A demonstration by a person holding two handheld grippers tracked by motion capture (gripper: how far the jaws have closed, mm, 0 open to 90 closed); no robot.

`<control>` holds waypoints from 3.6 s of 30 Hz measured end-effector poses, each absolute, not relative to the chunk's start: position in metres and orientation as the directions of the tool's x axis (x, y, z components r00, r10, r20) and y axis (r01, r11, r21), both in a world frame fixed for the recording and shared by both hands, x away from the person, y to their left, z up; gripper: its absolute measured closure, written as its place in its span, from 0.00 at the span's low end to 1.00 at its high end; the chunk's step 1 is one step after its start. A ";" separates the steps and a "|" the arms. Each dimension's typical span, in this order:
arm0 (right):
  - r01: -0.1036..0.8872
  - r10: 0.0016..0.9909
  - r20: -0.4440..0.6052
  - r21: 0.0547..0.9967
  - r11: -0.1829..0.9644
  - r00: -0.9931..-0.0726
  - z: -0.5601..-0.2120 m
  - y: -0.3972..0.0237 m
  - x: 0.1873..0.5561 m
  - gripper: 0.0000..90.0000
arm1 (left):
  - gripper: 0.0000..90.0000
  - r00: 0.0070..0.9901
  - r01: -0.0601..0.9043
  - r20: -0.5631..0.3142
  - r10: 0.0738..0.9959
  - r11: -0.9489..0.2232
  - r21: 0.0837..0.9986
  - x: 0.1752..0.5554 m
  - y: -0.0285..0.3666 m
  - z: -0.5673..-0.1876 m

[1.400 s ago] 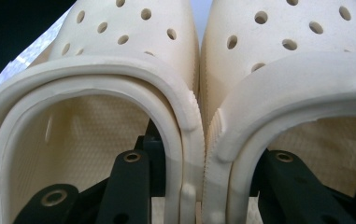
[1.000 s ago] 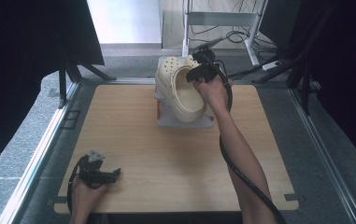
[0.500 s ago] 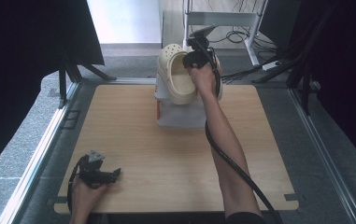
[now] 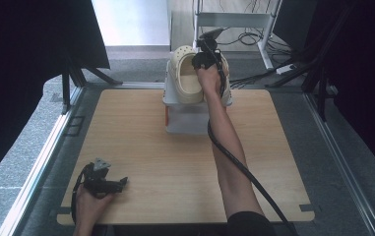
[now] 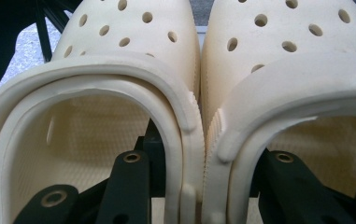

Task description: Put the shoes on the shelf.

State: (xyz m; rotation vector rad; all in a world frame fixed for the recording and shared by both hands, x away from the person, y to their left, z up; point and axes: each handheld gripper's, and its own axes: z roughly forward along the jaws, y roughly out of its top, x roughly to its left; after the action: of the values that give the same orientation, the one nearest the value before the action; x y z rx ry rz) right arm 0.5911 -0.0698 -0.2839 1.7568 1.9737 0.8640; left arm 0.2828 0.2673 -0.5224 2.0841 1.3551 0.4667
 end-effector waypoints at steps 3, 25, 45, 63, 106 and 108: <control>0.763 0.979 0.118 0.644 0.054 -0.169 -0.292 -0.066 0.596 0.72 | 0.00 0.418 0.698 -0.033 0.908 -0.297 0.652 0.283 0.267 -0.522; 0.672 0.922 0.083 0.710 0.212 -0.378 -0.286 -0.075 0.578 0.26 | 0.00 0.416 0.697 -0.033 0.909 -0.295 0.653 0.283 0.266 -0.522; 0.563 0.833 0.019 0.745 0.356 -0.552 -0.267 -0.087 0.537 0.11 | 0.00 0.412 0.697 -0.032 0.911 -0.293 0.654 0.283 0.266 -0.523; 0.499 0.746 -0.008 0.739 0.453 -0.666 -0.274 -0.092 0.500 0.07 | 0.00 0.415 0.699 -0.034 0.909 -0.295 0.651 0.283 0.266 -0.522; 0.436 0.645 0.037 0.765 0.473 -0.763 -0.316 -0.151 0.418 0.08 | 0.00 0.409 0.697 -0.031 0.912 -0.291 0.656 0.283 0.265 -0.523; 0.435 0.647 0.033 0.767 0.473 -0.762 -0.318 -0.154 0.413 0.08 | 0.00 0.409 0.697 -0.031 0.912 -0.291 0.656 0.283 0.265 -0.523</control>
State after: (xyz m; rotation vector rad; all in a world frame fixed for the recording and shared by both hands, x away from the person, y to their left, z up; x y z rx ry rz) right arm 0.4135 -0.1544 -0.3183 0.9255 2.4608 1.1684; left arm 0.2830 0.2648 -0.5226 2.0774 1.3614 0.4728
